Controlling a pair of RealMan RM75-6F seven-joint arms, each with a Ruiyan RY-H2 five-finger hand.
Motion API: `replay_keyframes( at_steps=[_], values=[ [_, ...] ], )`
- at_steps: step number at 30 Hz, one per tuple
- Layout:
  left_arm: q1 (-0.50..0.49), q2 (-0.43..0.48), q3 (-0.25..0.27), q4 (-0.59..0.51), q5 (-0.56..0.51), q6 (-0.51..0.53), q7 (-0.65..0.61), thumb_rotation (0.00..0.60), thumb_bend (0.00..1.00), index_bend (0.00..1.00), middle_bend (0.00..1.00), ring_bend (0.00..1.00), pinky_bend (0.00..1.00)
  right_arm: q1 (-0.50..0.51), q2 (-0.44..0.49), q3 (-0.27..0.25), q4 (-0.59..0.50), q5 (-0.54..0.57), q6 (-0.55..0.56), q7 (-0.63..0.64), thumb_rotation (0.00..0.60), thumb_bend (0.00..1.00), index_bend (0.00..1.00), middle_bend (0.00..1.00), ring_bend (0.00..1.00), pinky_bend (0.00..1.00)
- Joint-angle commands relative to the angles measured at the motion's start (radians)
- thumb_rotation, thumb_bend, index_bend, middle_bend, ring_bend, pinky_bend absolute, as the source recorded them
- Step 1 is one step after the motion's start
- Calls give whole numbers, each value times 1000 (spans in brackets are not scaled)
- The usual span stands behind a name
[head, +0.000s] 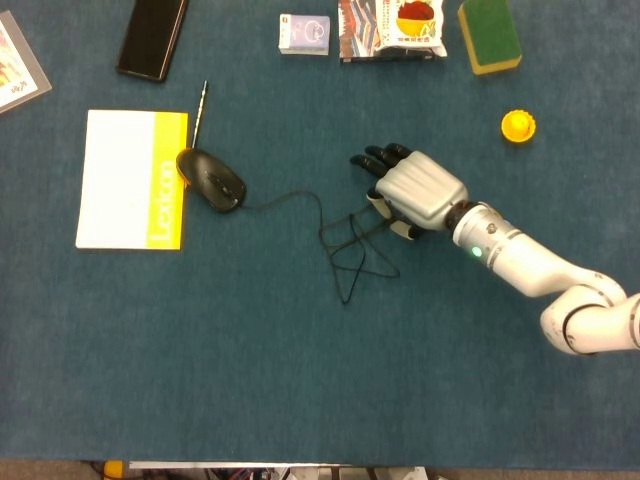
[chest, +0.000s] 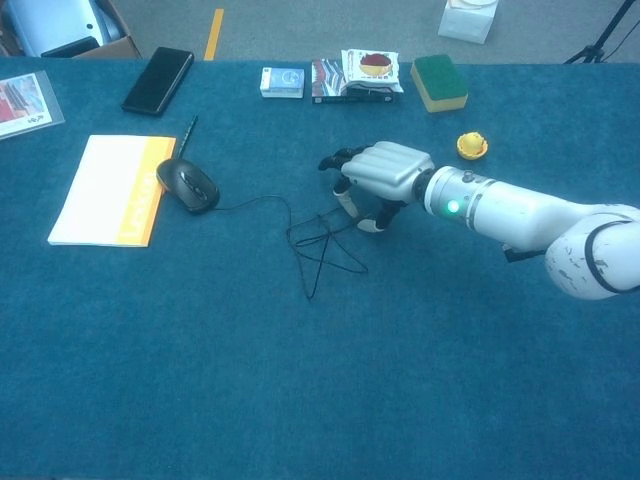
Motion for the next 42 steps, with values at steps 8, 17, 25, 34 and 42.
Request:
replay_keyframes(
  at_steps=[8,17,25,34,42],
  values=[
    [-6,1,-10,-1,-6,-5,5,600,22,431,295,332,495,-16,34,6,-63,-13,55,-6,600,308,609,84,0,132],
    [-36,-5,-28,9,-15,-37,11,600,22,431,295,331,495,-37,99,13,-209,-68,154,-24,600,313,609,84,0,132],
    [-68,-19,-37,19,-23,-78,25,600,22,431,294,331,495,-84,202,12,-400,-182,305,0,600,313,609,84,0,131],
    [-108,-36,-44,25,-23,-123,29,600,22,431,294,331,495,-175,352,-5,-607,-364,534,35,600,312,609,85,0,132],
    [-129,-54,-44,7,-19,-133,62,600,22,431,293,331,495,-230,432,-22,-677,-479,647,63,600,311,609,87,0,132]
  ],
)
